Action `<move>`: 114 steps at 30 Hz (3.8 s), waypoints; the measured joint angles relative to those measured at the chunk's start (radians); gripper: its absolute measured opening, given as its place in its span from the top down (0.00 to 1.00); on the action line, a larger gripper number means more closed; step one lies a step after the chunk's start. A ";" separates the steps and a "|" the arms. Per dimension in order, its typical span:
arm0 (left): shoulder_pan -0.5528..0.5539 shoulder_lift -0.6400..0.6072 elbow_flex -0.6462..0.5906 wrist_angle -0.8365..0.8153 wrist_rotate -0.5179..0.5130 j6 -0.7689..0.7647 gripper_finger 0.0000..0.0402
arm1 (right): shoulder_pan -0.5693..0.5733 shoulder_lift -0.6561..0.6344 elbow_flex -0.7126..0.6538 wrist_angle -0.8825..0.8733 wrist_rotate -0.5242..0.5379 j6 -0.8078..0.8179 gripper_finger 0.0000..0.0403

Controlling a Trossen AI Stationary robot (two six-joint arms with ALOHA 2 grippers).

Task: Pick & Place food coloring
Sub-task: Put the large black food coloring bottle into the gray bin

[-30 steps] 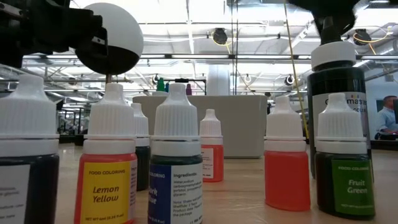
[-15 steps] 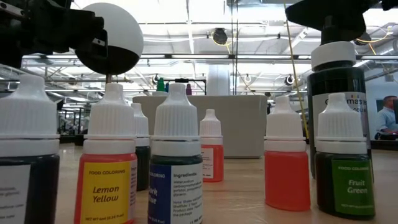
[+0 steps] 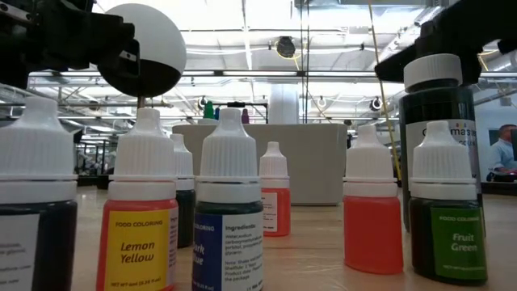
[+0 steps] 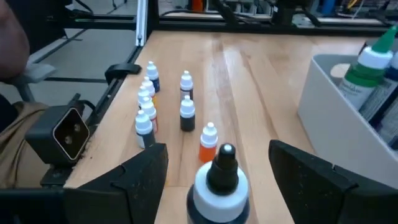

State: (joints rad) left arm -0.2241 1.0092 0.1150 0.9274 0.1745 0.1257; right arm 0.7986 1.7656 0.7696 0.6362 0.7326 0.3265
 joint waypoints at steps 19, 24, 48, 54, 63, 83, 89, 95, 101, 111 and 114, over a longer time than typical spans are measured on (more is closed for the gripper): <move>0.000 0.000 0.000 -0.010 -0.001 0.001 0.81 | 0.000 0.010 0.000 -0.081 0.000 0.158 0.34; 0.000 0.000 0.000 -0.010 -0.001 0.001 0.81 | 0.000 0.010 0.000 -0.085 0.003 0.161 0.34; 0.000 0.000 0.000 -0.011 -0.002 0.002 0.81 | -0.008 0.010 0.000 0.056 0.000 0.010 0.73; 0.000 0.000 0.000 -0.011 -0.002 0.002 0.81 | -0.016 -0.018 0.036 0.052 -0.042 -0.092 0.73; 0.000 0.000 0.000 -0.013 -0.002 0.002 0.81 | -0.085 -0.173 0.161 -0.226 -0.057 -0.132 0.73; 0.000 -0.001 0.000 -0.020 0.008 0.104 0.81 | -0.388 -0.113 0.288 -0.254 -0.048 -0.218 0.73; 0.000 -0.002 0.000 -0.025 0.008 0.106 0.81 | -0.432 -0.049 0.288 -0.209 -0.050 -0.202 0.73; 0.000 -0.002 0.000 -0.029 -0.001 0.116 0.81 | -0.459 0.022 0.288 -0.167 -0.049 -0.200 0.73; 0.000 -0.002 0.000 -0.029 -0.001 0.116 0.81 | -0.477 0.066 0.288 -0.139 -0.045 -0.178 0.73; 0.000 -0.002 0.000 -0.034 -0.001 0.115 0.81 | -0.478 0.066 0.288 -0.171 -0.049 -0.145 0.73; 0.000 -0.002 0.000 -0.034 -0.001 0.124 0.81 | -0.481 0.066 0.288 -0.178 -0.049 -0.131 0.73</move>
State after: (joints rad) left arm -0.2241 1.0069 0.1146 0.8936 0.1734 0.2501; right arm 0.3180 1.8320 1.0573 0.4579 0.6834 0.1954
